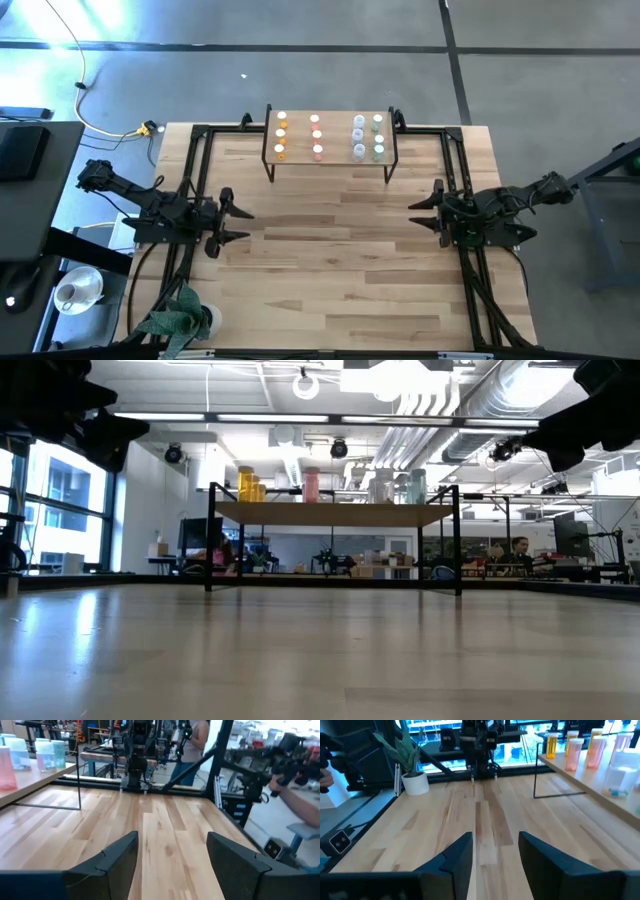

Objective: Pick and place medicine bottles onto shelf by color
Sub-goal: Return to Home Position

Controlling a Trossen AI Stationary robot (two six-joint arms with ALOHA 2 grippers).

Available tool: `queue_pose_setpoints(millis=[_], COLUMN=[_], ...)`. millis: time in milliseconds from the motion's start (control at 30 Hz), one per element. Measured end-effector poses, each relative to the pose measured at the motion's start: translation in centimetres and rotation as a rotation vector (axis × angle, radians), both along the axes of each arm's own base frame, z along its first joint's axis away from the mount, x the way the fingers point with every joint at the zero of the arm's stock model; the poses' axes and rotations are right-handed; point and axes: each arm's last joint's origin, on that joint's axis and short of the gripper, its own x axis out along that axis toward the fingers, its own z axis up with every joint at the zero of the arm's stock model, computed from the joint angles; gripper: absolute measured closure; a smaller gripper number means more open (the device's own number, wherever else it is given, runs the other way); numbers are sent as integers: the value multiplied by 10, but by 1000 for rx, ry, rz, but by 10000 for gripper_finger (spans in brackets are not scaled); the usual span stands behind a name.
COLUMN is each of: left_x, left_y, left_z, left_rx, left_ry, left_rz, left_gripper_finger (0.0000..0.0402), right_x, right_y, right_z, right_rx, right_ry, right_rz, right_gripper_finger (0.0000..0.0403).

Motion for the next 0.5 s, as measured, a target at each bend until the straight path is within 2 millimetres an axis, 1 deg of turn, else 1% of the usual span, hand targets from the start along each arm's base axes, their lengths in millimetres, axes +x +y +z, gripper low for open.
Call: queue_pose_setpoints(millis=[133, 200, 267, 300, 500], left_x=[0, 0, 1, 1, 1], left_y=[0, 0, 0, 0, 0], left_z=[2, 0, -7, -12, -10], left_rx=[-17, -20, -11, 6, 20], left_ry=[-16, -26, -63, -52, -59], left_rz=[1, 1, 0, 0, 10], left_gripper_finger=[177, 177, 177, 177, 177], right_x=[-1, 2, 5, 6, 7], right_y=[0, 1, 2, 2, 2], right_z=[-4, -13, -24, -28, -29], right_rx=[21, 12, -9, -15, -14], right_ry=[19, 23, 31, 33, 20], right_rz=[-5, -3, 0, 1, -3], right_gripper_finger=[254, 254, 254, 254, 254])
